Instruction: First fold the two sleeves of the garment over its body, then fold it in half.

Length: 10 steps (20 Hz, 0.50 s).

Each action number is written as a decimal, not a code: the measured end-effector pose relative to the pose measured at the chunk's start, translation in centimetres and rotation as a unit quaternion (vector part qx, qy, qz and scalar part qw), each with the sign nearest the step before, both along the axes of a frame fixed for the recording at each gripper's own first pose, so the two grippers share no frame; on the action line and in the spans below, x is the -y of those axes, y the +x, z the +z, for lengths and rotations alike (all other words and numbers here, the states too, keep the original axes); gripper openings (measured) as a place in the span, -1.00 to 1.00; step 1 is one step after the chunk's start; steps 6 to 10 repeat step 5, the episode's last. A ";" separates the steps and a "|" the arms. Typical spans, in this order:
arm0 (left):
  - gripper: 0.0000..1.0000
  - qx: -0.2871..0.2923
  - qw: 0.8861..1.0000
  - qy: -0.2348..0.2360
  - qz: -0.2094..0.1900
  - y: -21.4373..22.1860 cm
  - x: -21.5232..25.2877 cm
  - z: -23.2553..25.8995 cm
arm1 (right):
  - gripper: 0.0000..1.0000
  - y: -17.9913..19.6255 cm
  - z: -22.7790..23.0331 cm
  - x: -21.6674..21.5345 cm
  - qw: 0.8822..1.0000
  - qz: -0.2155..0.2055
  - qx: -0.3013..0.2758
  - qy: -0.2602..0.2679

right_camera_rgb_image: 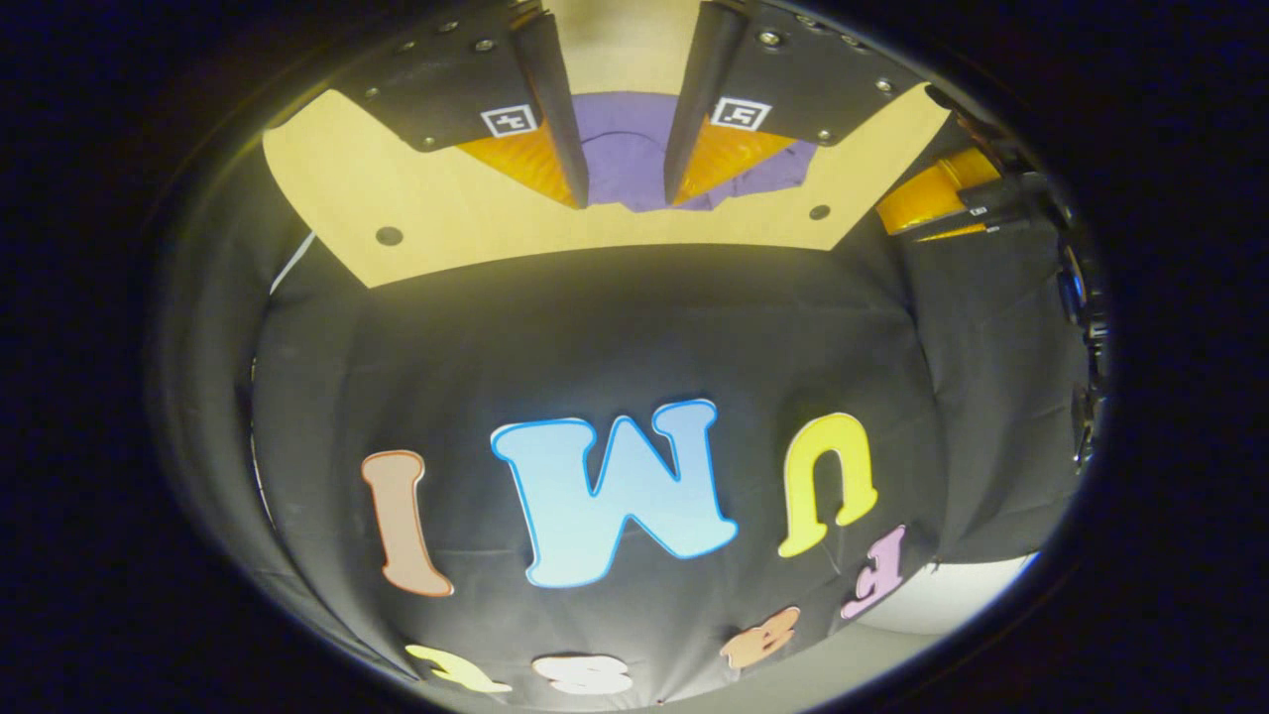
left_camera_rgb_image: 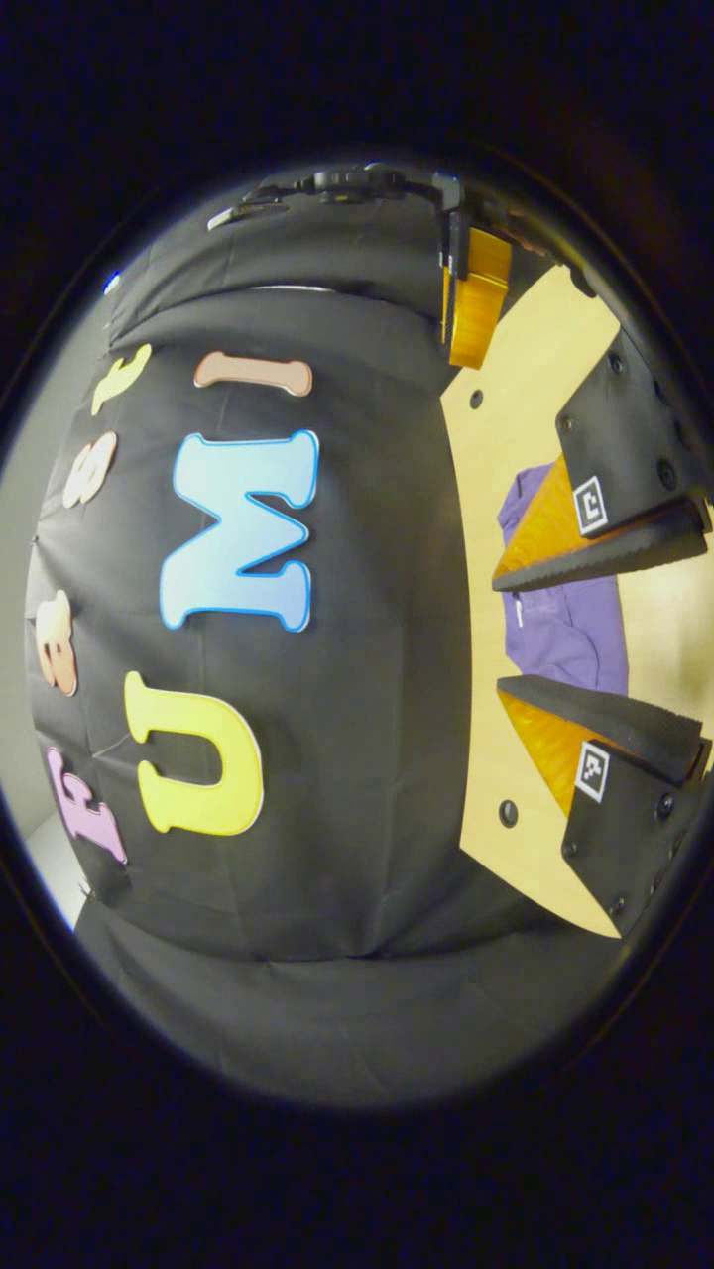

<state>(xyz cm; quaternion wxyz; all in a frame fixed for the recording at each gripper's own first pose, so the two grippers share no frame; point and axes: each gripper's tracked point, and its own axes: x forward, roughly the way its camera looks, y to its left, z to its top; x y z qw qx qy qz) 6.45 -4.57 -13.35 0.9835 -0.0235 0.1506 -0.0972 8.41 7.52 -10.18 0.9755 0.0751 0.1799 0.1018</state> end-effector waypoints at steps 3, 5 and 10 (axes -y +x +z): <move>0.29 0.011 1.000 -0.005 0.006 -3.4 0.0 1.9 | -0.14 -3.5 1.3 0.4 1.000 0.002 0.008 -0.001; 0.29 0.014 1.000 -0.010 0.015 -5.4 -0.2 2.2 | -0.14 -5.3 1.8 0.7 1.000 -0.001 0.014 0.003; 0.29 0.014 1.000 -0.010 0.015 -5.4 -0.2 2.2 | -0.14 -5.3 1.8 0.7 1.000 -0.001 0.014 0.003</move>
